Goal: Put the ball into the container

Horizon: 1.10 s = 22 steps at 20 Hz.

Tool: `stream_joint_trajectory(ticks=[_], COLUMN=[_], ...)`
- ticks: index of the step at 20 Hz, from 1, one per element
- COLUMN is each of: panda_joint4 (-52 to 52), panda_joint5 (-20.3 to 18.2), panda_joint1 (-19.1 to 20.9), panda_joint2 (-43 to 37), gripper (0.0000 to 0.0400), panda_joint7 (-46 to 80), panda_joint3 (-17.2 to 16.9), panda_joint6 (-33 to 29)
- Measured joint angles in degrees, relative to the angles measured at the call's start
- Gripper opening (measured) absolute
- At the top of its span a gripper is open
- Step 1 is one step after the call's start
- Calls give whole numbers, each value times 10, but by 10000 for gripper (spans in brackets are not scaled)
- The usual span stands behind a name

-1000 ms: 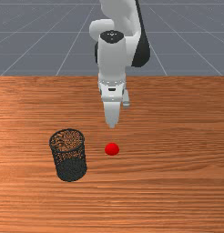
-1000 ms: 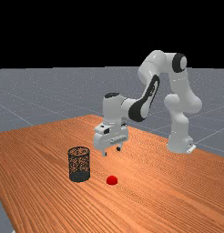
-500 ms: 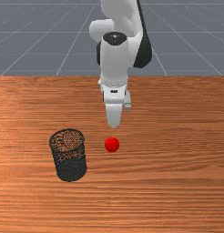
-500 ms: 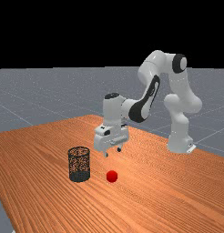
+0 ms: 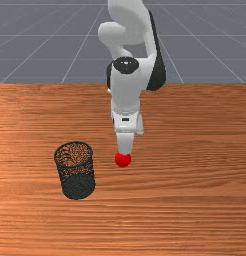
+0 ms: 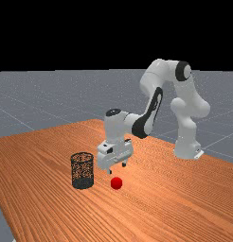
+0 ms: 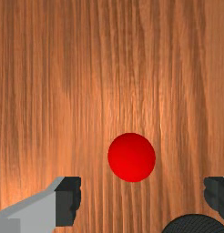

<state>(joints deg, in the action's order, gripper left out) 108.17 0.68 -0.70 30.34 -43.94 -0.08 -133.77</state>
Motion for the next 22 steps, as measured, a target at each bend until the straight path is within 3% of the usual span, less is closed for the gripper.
stream_joint_trajectory(ticks=[12, 22], panda_joint4=[-23, -13], panda_joint5=[0, 0], panda_joint1=[0, 16], panda_joint2=[79, 80], gripper=[400, 400], panda_joint7=[0, -18], panda_joint3=[0, -3], panda_joint6=[-41, -60])
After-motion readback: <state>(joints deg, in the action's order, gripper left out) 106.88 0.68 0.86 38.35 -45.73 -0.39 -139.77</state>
